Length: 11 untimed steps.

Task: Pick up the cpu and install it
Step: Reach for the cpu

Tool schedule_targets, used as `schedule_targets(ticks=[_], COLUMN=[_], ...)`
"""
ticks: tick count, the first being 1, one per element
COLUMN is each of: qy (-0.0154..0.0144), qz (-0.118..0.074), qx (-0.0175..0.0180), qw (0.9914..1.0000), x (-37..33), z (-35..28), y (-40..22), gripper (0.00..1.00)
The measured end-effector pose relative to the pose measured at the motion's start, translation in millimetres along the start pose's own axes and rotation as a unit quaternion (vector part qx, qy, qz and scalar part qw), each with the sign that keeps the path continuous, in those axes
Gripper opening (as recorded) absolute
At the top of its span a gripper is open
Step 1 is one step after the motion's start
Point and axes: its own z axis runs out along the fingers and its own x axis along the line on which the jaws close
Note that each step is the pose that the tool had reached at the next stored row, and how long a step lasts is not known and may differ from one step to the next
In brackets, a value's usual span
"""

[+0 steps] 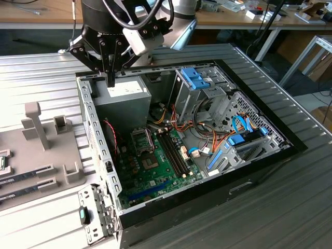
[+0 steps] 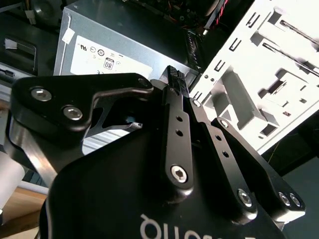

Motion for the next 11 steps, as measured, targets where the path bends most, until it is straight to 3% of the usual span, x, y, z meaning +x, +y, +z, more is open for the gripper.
schedule_targets(ticks=[11], qy=[0.0], qz=[0.0], qx=[0.0], qw=[1.0], x=[6.9], z=[-0.2], y=[-0.5], gripper=[0.11])
